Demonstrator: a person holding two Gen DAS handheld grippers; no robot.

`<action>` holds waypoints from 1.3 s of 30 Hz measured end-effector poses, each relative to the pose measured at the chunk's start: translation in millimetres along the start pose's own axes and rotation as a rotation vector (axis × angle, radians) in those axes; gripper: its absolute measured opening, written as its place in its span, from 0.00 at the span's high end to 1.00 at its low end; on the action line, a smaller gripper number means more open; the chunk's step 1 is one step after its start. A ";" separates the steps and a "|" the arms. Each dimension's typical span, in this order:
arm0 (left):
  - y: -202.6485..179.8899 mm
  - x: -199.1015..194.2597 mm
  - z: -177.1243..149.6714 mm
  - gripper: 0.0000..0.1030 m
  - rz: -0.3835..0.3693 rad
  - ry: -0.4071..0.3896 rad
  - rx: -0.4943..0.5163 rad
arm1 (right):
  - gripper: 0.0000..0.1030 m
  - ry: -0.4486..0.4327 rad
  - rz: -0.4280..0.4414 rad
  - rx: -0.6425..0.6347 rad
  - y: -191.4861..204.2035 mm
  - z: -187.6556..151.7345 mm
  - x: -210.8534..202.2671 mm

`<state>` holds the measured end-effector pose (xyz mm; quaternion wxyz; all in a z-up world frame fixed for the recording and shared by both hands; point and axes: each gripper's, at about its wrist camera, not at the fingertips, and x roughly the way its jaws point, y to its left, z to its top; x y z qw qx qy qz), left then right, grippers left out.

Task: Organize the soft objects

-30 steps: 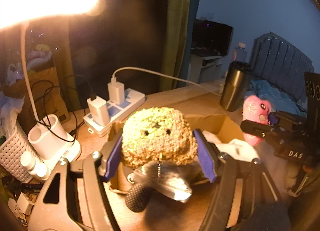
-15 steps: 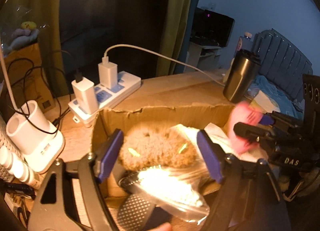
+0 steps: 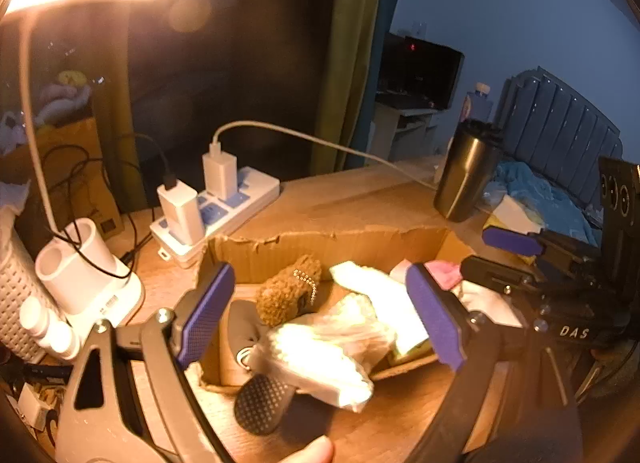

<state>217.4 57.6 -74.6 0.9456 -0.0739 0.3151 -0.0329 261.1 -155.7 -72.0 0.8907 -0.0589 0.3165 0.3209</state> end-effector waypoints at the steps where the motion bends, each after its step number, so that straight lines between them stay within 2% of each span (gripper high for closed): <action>1: -1.1 -4.7 0.4 0.14 0.001 -0.008 0.000 | 0.36 -0.003 -0.002 -0.001 0.9 0.2 -2.8; 22: -25.5 -81.8 -8.3 0.14 -0.005 -0.115 0.039 | 0.36 -0.067 -0.034 -0.043 33.4 -3.2 -67.2; 39: -40.4 -128.5 -17.8 0.14 -0.015 -0.181 0.059 | 0.36 -0.125 -0.057 -0.061 52.1 -8.2 -116.8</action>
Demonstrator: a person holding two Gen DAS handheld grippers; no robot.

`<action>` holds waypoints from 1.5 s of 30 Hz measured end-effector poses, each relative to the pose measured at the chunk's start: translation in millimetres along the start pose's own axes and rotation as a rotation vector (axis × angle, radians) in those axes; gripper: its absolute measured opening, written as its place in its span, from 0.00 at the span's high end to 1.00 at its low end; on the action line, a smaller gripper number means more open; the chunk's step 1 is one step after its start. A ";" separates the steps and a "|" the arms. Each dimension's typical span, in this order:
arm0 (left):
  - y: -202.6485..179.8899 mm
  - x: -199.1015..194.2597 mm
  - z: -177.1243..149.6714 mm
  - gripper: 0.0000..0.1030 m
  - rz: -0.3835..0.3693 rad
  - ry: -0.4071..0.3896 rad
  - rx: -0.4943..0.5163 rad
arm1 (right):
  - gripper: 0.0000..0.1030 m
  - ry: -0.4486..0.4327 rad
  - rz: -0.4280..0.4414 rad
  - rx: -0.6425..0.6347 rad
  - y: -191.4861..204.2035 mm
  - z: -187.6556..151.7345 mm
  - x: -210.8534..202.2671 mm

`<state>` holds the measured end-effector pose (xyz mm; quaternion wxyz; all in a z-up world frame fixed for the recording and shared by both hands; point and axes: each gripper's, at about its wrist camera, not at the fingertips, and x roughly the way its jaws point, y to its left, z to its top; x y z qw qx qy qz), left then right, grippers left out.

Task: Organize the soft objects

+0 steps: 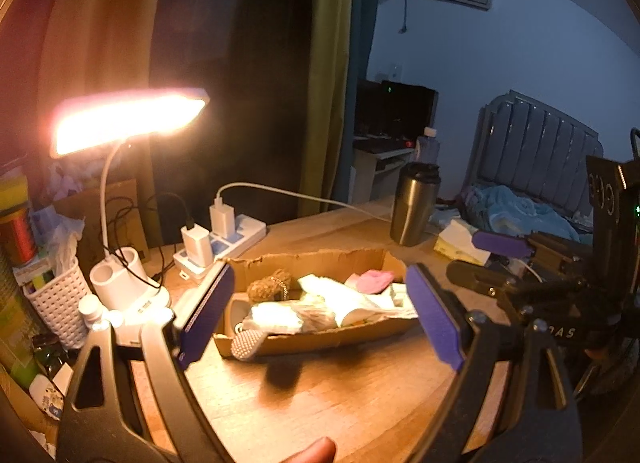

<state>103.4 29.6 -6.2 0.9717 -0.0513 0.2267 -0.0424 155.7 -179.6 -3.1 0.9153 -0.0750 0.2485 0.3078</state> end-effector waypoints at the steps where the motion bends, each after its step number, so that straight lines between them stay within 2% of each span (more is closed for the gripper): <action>1: -1.0 -3.1 0.2 0.14 -0.001 -0.005 0.001 | 0.36 -0.004 -0.002 -0.001 0.9 0.6 -2.8; 24: -37.2 -92.3 7.1 0.14 -0.048 -0.150 0.048 | 0.36 -0.163 -0.109 -0.028 23.0 5.0 -110.3; 31: -49.0 -119.3 9.5 0.14 -0.028 -0.169 0.053 | 0.33 -0.204 -0.144 -0.021 29.4 3.0 -146.8; 36: -54.4 -137.5 9.8 0.14 0.012 -0.191 0.045 | 0.30 -0.226 -0.176 0.005 28.5 -2.2 -168.4; 45: -66.6 -153.4 10.7 0.14 0.014 -0.219 0.079 | 0.30 -0.256 -0.197 0.025 25.2 -3.2 -184.2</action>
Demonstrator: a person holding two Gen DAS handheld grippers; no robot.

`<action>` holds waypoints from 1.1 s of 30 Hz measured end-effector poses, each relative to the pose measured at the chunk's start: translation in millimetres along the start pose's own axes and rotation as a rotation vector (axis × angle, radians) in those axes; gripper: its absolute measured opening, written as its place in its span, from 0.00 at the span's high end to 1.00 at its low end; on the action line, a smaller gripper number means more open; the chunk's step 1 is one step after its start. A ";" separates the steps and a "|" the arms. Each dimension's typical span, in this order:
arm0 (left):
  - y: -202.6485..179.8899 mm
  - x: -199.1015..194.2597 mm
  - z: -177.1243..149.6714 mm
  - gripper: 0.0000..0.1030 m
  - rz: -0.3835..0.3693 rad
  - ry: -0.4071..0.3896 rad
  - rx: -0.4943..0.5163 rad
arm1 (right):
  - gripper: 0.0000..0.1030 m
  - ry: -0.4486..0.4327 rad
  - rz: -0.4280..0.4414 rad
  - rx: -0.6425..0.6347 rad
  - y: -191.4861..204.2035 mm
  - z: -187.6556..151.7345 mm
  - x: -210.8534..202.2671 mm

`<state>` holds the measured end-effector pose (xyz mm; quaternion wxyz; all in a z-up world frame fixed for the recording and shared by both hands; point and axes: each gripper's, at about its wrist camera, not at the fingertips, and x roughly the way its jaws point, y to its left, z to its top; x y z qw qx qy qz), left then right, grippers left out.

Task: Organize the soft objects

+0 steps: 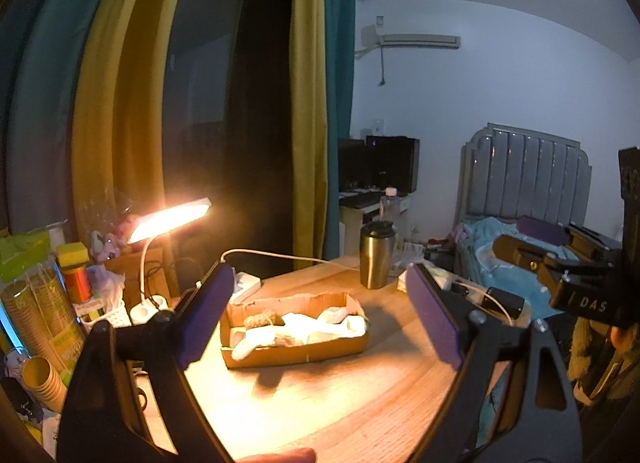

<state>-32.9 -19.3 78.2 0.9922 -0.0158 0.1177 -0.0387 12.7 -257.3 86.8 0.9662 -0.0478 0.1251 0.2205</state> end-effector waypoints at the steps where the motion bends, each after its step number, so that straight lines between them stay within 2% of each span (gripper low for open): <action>1: -0.9 0.2 0.4 0.14 0.000 0.001 0.001 | 0.30 0.000 0.000 -0.001 -0.2 0.1 0.0; 33: -7.5 4.4 0.9 0.14 -0.006 0.009 0.008 | 0.30 0.011 0.013 0.003 2.2 -3.0 4.9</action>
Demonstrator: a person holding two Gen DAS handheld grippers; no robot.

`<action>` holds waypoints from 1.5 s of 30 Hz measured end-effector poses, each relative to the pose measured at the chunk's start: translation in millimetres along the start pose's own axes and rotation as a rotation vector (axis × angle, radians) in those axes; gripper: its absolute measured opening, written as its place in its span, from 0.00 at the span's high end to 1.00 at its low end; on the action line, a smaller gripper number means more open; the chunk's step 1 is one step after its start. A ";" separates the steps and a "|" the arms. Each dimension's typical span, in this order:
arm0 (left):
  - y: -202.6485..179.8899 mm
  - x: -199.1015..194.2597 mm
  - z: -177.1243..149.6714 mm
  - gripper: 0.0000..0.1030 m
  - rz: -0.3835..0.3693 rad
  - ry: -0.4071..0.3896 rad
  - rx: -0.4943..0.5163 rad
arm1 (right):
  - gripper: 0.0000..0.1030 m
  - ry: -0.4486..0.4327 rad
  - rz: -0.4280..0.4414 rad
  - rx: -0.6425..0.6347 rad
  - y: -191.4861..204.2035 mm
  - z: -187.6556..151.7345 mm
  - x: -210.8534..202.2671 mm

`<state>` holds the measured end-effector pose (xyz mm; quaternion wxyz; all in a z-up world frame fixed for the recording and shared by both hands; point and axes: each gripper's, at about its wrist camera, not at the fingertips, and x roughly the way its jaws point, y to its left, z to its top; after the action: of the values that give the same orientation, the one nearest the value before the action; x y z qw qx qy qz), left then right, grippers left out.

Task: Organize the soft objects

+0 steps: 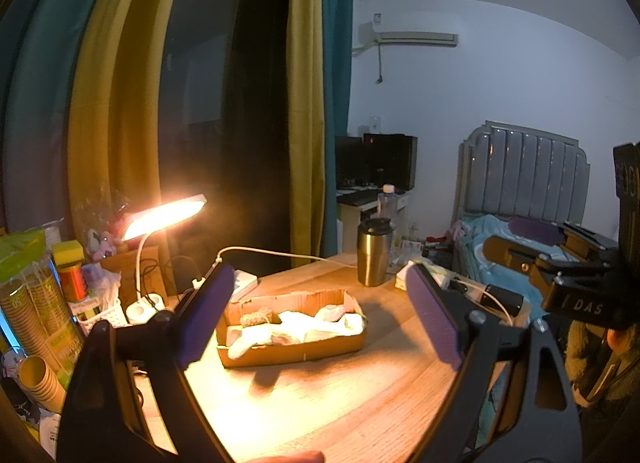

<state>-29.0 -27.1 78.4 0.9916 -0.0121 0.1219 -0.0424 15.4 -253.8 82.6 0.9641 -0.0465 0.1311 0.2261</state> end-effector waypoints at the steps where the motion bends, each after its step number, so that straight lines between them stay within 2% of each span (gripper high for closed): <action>1: 0.1 0.0 0.0 0.14 0.000 0.000 0.000 | 0.30 0.000 0.000 0.000 -0.1 0.2 0.1; 45: -2.8 -0.8 5.1 0.14 0.004 0.004 0.003 | 0.30 0.005 0.000 0.001 0.8 1.8 0.7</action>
<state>-28.8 -29.7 83.6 0.9914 -0.0104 0.1238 -0.0408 16.0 -252.5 84.0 0.9639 -0.0466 0.1335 0.2257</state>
